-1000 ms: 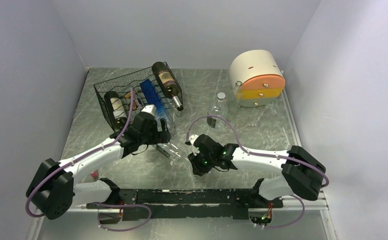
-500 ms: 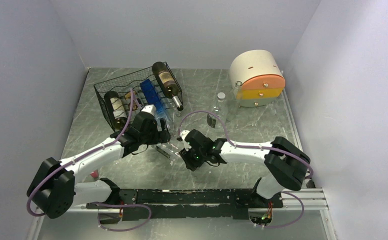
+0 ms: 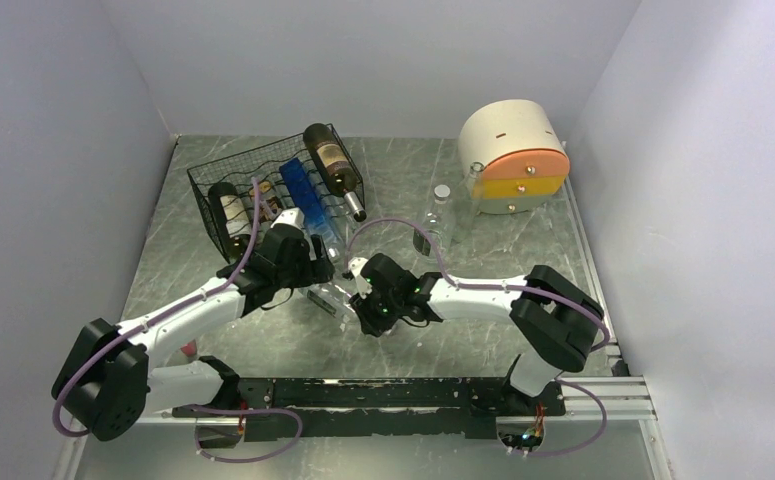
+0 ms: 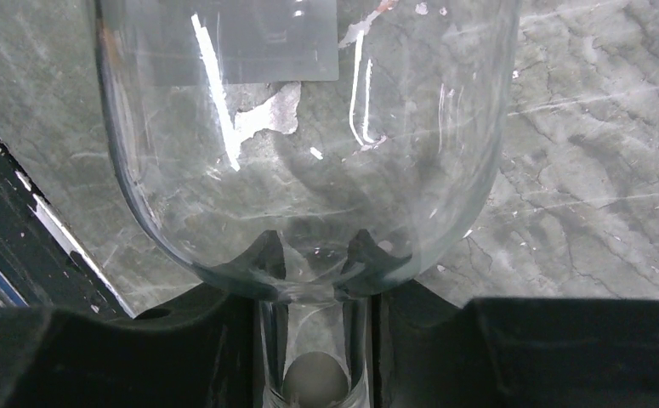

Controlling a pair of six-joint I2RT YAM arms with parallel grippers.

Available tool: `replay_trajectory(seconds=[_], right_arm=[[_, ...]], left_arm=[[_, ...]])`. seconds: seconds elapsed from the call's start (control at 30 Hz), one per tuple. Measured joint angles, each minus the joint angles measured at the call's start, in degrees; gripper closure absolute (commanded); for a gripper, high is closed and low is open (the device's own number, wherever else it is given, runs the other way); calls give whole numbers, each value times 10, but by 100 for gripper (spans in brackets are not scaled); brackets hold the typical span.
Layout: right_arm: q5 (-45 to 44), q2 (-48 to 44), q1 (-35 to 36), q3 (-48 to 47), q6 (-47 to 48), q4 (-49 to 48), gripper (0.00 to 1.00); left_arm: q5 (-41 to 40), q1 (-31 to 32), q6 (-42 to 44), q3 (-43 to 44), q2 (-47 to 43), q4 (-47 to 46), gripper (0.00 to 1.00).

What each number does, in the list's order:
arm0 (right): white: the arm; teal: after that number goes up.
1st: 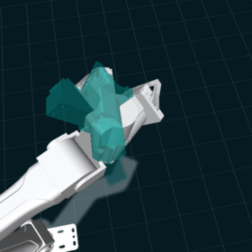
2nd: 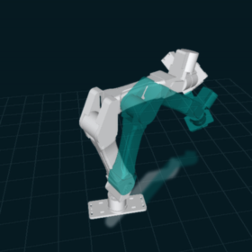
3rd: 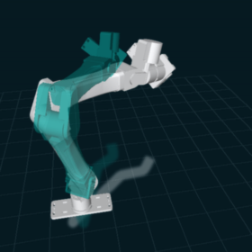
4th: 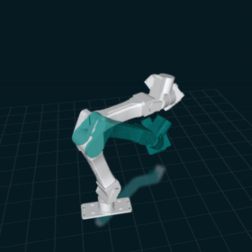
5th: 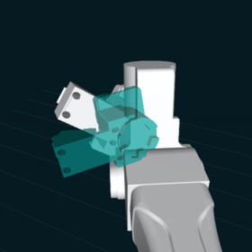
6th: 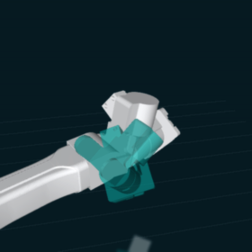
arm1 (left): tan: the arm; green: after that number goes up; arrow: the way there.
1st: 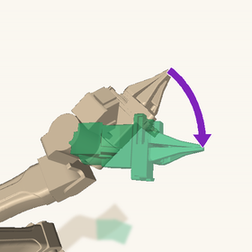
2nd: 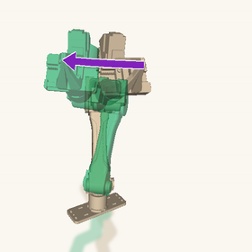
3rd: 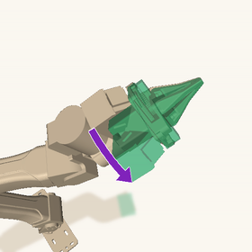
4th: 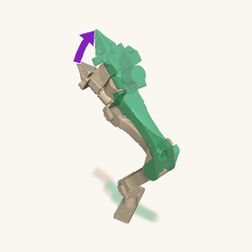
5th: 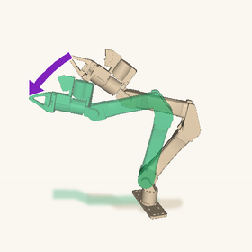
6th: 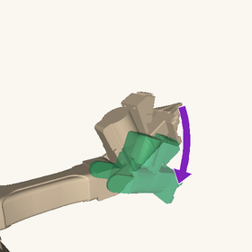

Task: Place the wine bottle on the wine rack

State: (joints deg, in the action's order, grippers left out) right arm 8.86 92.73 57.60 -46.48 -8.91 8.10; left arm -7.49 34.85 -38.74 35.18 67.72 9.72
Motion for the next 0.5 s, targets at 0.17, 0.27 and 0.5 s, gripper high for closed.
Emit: replay_trajectory(seconds=[0.17,0.27,0.5], right_arm=[[0,-5,0,5,2,-5,100],[5,-12,0,11,7,-5,100],[16,-69,0,30,9,18,100]], left_arm=[[-3,0,-2,0,-7,5,19],[-3,1,-5,0,-24,22,18],[-9,6,-14,0,-87,44,14]])
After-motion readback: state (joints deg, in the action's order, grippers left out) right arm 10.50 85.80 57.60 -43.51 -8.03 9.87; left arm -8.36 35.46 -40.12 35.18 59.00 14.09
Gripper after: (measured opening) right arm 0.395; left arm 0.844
